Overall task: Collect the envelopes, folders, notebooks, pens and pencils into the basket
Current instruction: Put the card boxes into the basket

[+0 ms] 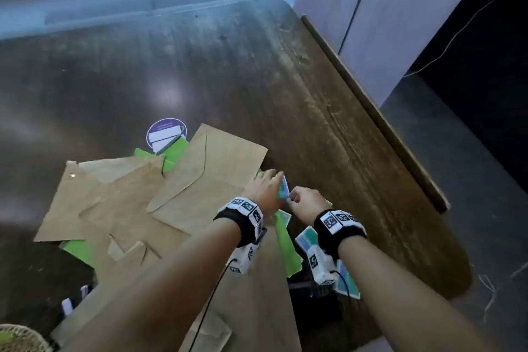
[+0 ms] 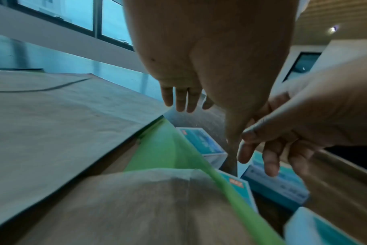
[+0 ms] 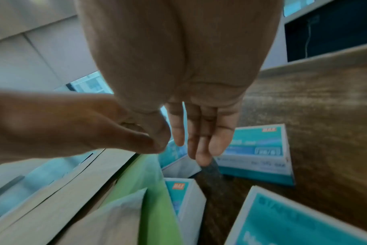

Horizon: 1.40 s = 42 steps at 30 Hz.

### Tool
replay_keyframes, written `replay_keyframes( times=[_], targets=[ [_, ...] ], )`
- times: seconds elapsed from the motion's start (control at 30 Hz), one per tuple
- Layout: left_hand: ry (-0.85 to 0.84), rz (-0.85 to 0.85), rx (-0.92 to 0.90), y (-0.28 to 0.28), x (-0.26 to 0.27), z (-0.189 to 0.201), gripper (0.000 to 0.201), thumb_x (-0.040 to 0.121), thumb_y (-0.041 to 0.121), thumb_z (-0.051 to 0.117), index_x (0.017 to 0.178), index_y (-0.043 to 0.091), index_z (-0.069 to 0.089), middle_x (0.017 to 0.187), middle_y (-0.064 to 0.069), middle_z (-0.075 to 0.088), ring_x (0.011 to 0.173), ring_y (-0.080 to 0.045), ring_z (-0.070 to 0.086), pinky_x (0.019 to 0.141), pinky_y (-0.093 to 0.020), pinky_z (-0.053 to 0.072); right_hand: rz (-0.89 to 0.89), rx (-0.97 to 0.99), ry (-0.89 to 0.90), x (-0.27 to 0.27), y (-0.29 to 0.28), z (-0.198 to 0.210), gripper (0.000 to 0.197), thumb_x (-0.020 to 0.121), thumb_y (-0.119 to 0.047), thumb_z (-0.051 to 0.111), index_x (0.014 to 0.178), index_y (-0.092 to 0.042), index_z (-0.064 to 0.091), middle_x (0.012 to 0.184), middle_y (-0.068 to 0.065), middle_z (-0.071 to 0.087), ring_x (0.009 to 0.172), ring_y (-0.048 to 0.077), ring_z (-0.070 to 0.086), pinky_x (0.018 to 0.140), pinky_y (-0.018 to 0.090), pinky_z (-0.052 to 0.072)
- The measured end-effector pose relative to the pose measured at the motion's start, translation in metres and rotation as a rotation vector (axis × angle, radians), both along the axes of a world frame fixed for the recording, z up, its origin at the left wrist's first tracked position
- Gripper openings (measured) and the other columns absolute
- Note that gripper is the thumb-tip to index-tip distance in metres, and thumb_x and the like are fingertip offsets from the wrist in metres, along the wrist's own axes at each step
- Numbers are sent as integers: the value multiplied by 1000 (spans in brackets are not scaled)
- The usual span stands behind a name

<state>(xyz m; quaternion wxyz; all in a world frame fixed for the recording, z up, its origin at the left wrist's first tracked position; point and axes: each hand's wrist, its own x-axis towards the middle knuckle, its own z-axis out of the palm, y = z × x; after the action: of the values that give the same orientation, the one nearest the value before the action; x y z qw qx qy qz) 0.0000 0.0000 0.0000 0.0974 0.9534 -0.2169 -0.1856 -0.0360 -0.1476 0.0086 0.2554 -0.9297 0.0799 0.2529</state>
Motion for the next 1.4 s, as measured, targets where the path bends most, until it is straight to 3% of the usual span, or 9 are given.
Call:
replay_keyframes(
  times=[0.1,0.23,0.5,0.57,0.77,0.97,1.1,1.27,1.4],
  targets=[
    [-45,-40,130,-8,13,-22,87,86,58,60,149,7,28,141,-12,46,130,-32,44,109,-41,32,-44,34,46,6,7,-12,18,93,-31,57,103,-19,65,104,7,71,101,29,64,77,35,47],
    [-66,-65,143,-11,18,-33,62,84,58,62,123,12,49,118,-8,56,108,-29,56,96,-37,40,-90,41,76,11,6,-14,24,96,-24,50,111,-15,66,110,9,70,105,29,63,83,35,49],
    [26,107,-242,-2,19,-23,72,72,56,76,124,18,43,113,1,44,88,-14,52,71,-27,44,-332,296,142,23,-4,-17,39,96,-35,57,127,-12,54,106,8,70,80,24,74,68,37,61],
    [35,132,-327,1,15,-15,73,73,53,76,127,18,40,117,0,43,92,-13,51,73,-26,42,-317,386,139,22,-5,-13,31,97,-31,59,120,-11,57,99,10,72,83,24,74,75,41,62],
    [160,191,-644,39,-9,4,73,83,26,76,141,21,32,126,-5,53,110,-17,56,97,-33,48,-23,329,-75,8,-4,20,24,93,-22,65,116,-25,59,105,-3,65,91,11,65,79,28,55],
    [36,183,-653,112,-60,25,42,85,20,73,123,14,58,111,2,52,94,-20,57,81,-38,51,191,405,-160,-28,52,44,41,88,-8,66,125,-21,56,115,1,61,104,11,62,93,30,51],
    [-36,210,-678,170,-100,41,35,85,21,71,116,19,56,105,11,51,89,-15,57,78,-39,51,258,353,-128,-50,113,55,41,83,-6,63,119,-24,58,99,-2,66,92,14,64,76,24,46],
    [-39,350,-731,256,-158,65,39,89,26,72,123,12,59,110,-3,64,99,-17,63,86,-32,52,403,434,-96,-76,201,79,39,84,-4,65,118,-22,57,95,-5,67,80,8,65,68,9,46],
    [-17,494,-756,336,-219,80,38,89,31,71,123,19,59,112,5,65,102,-7,63,89,-31,53,579,524,-70,-107,280,81,36,84,-10,69,115,-25,57,103,-2,69,85,10,68,78,31,57]
  ],
)
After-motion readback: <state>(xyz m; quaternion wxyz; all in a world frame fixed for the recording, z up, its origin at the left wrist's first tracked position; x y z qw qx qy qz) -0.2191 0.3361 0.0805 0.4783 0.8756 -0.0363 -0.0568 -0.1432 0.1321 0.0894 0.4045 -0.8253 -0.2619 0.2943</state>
